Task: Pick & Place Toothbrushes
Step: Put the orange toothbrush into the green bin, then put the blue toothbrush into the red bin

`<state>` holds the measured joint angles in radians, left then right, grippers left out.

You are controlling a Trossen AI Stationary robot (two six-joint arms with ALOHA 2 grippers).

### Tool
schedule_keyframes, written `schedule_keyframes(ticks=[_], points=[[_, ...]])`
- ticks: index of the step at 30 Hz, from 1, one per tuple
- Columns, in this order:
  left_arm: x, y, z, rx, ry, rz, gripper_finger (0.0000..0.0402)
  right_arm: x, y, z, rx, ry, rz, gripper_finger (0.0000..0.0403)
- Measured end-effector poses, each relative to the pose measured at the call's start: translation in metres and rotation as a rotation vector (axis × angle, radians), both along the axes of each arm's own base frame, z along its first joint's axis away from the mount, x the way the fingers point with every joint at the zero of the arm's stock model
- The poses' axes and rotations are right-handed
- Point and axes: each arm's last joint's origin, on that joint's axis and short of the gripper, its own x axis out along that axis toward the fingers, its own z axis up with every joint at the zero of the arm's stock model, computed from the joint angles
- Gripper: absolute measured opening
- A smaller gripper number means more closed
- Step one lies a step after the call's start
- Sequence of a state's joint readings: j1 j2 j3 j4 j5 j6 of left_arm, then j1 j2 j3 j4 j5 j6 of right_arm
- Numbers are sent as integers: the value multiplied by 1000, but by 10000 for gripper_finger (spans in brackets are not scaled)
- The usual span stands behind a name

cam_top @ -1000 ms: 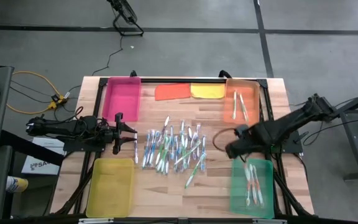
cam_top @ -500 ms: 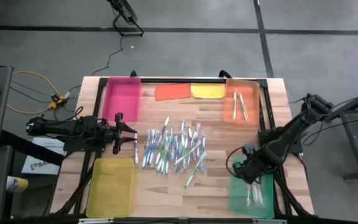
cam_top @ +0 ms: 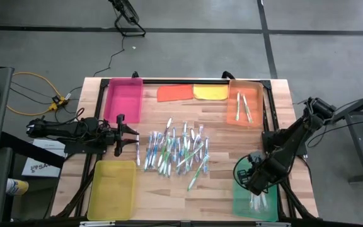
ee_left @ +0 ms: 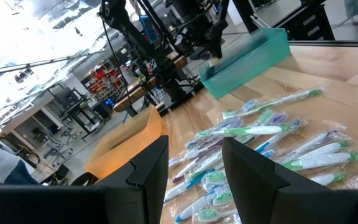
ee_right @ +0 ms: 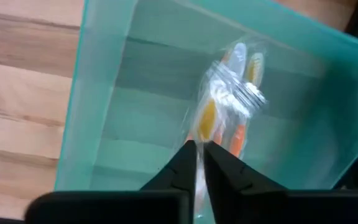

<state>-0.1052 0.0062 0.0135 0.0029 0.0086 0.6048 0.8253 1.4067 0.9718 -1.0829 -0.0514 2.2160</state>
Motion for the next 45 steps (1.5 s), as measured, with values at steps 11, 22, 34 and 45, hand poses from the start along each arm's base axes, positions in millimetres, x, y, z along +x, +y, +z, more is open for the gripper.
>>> schedule_keyframes(ticks=[11, 22, 34, 45], points=[[0, 0, 0, 0, 0, 0, 147, 6, -1, 6, 83, -48, 24, 184], [0, 0, 0, 0, 0, 0, 147, 28, -48, 32, 49, -278, 130, 195], [0, 0, 0, 0, -1, 0, 147, 84, -115, 20, -194, -406, 150, 178], [0, 0, 0, 0, -1, 0, 147, 132, -135, -27, -256, -372, 159, 176]])
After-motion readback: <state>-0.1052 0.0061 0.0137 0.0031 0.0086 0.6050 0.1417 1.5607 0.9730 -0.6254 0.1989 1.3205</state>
